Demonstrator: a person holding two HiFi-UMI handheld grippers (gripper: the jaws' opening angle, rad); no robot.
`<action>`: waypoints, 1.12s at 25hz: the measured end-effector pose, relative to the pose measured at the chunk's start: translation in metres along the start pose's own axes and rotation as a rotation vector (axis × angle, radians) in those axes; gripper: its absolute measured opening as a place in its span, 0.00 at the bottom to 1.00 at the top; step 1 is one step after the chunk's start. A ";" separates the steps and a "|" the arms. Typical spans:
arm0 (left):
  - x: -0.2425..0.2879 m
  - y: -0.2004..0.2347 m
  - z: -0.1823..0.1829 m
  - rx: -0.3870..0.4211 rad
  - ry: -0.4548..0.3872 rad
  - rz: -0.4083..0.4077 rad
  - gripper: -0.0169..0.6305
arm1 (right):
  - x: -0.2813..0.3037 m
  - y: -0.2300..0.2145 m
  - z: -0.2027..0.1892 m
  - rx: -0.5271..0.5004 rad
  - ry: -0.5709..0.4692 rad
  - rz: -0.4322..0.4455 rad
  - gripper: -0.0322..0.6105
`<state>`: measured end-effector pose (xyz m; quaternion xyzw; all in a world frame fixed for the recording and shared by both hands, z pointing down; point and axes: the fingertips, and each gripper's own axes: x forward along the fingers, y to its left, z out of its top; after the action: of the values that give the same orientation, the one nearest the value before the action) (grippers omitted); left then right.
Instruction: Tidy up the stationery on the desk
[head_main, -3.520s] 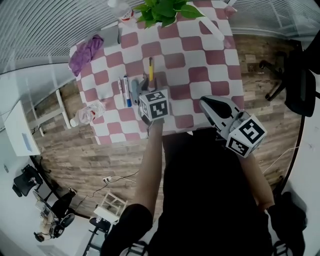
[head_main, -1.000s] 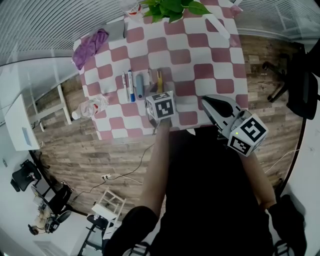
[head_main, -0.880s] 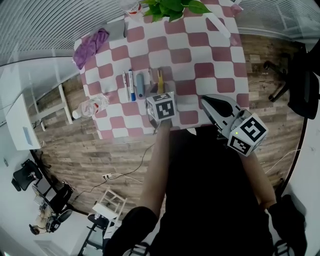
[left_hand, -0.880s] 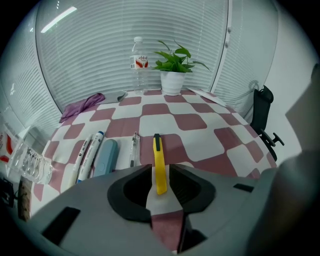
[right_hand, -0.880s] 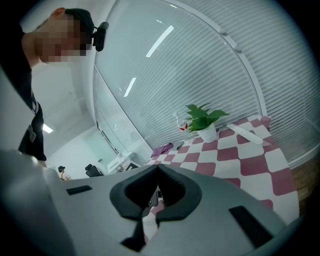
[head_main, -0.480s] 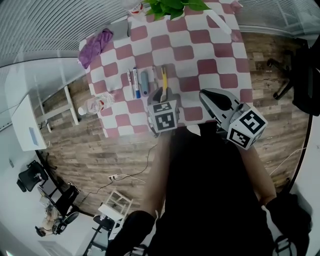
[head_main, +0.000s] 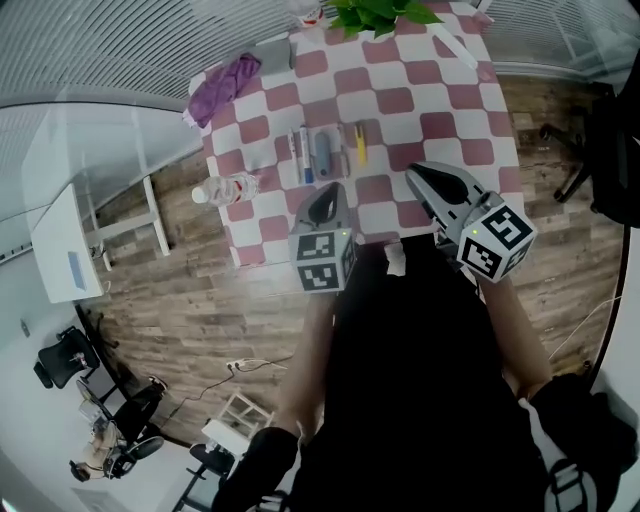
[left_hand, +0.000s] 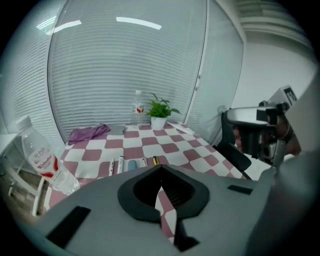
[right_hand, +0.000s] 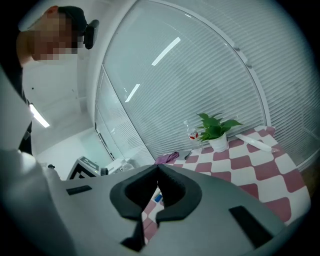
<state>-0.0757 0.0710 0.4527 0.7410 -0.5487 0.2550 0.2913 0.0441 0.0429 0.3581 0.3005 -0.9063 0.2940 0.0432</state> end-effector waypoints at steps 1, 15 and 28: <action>-0.013 0.002 0.002 -0.003 -0.025 -0.023 0.08 | 0.001 0.008 -0.001 -0.013 -0.004 -0.004 0.08; -0.193 0.037 0.032 0.086 -0.422 -0.247 0.08 | 0.000 0.143 -0.002 -0.237 -0.096 -0.036 0.08; -0.240 0.059 0.043 0.116 -0.486 -0.216 0.08 | -0.001 0.195 0.014 -0.299 -0.149 -0.037 0.08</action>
<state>-0.1941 0.1867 0.2642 0.8501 -0.5048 0.0683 0.1337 -0.0647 0.1618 0.2472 0.3284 -0.9349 0.1322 0.0255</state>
